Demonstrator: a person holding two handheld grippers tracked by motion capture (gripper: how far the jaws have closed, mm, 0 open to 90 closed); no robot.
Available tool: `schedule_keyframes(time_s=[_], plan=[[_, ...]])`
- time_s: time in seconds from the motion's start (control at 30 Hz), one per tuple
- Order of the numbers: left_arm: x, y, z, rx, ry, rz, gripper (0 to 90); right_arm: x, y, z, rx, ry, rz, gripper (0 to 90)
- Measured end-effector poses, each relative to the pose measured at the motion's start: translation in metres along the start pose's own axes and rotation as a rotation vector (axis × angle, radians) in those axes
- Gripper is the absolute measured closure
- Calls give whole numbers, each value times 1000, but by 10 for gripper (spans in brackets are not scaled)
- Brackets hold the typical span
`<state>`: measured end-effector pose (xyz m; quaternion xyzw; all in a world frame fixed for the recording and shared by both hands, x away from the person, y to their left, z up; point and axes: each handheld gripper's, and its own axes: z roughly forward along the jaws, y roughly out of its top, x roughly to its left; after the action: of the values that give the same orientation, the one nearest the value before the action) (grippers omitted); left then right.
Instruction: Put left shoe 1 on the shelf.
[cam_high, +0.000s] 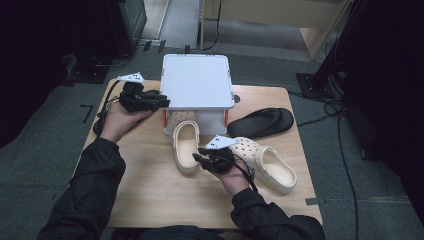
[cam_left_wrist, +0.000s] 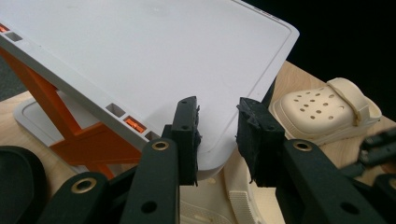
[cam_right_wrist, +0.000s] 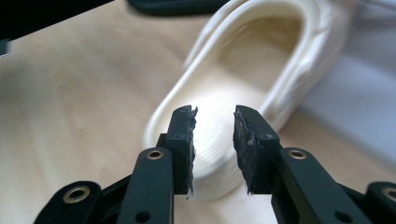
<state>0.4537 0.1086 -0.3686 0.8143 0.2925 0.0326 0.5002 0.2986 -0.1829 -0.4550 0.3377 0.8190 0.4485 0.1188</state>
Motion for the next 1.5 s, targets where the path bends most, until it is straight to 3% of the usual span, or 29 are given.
schedule_keyframes(time_s=[0.3, 0.43, 0.83, 1.0, 1.3, 1.5], plan=[[-1, -1, 0, -4, 23, 16, 750, 25, -17, 8, 80, 87, -32, 829], [-2, -1, -1, -4, 27, 16, 766, 26, -20, 18, 122, 80, -46, 834], [-3, -2, 0, -6, 35, 30, 776, 31, -16, 27, 90, 99, -108, 838], [-2, -2, -1, -6, 32, 28, 777, 31, -11, 28, 79, 63, -141, 812], [-4, -2, 0, -1, 43, 32, 784, 16, 0, 33, 65, 44, -92, 826], [-4, -2, 0, -4, 39, 28, 784, 10, 12, 41, 41, 53, -98, 826]])
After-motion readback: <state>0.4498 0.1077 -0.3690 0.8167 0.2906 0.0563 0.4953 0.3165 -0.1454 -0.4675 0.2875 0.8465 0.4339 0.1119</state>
